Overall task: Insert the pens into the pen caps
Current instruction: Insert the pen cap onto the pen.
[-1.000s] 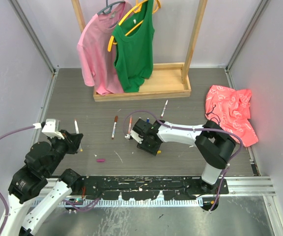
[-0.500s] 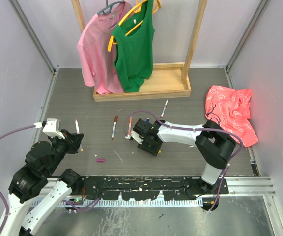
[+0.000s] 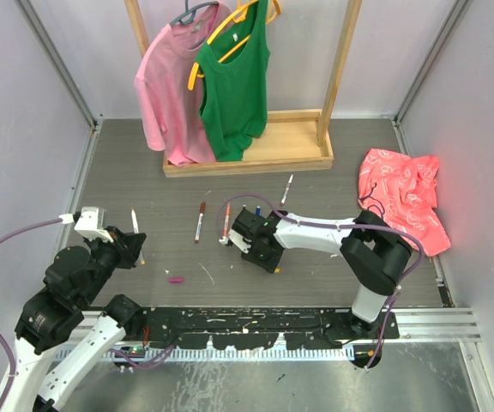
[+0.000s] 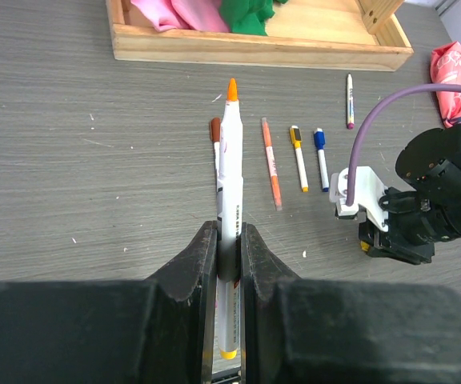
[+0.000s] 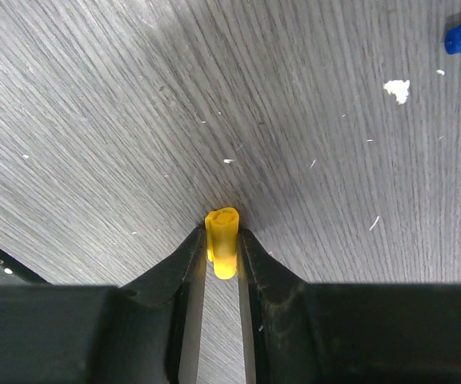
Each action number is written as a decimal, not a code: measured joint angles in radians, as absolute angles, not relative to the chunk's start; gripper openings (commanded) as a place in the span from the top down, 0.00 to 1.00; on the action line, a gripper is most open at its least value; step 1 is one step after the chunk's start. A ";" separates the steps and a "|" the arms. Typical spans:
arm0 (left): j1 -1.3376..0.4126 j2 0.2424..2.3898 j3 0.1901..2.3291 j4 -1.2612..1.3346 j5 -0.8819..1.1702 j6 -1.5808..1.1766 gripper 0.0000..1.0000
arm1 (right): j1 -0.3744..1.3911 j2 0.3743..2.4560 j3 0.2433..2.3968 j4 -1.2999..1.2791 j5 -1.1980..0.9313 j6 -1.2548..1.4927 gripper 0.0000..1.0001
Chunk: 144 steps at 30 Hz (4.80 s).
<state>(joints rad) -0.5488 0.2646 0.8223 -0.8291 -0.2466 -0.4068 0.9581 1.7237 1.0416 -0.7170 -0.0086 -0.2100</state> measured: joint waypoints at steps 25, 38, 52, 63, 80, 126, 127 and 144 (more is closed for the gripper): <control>-0.549 0.315 0.822 -0.797 -0.137 -0.431 1.00 | 0.867 1.180 0.812 -0.394 -0.046 0.110 1.00; -0.549 0.436 0.808 -0.649 0.128 -0.496 1.00 | 0.853 0.852 0.567 0.160 -0.097 0.587 1.00; -0.720 0.569 0.768 -0.482 0.144 -0.634 1.00 | 0.853 0.594 0.515 0.384 0.034 0.743 1.00; -1.197 0.938 0.857 -0.376 -0.168 -0.630 1.00 | 0.853 0.597 0.516 0.327 0.014 0.752 1.00; -1.218 0.884 0.828 -0.192 -0.154 -0.506 1.00 | 0.853 0.590 0.516 0.361 -0.003 0.833 1.00; -1.218 0.831 0.779 -0.146 -0.118 -0.455 1.00 | 0.853 0.682 0.507 0.447 -0.105 0.891 1.00; -1.219 0.831 0.779 -0.146 -0.119 -0.455 1.00 | 0.853 0.683 0.507 0.447 -0.109 0.891 1.00; -1.220 0.809 0.765 -0.146 -0.158 -0.467 1.00 | 0.853 0.747 0.507 0.456 -0.196 0.893 1.00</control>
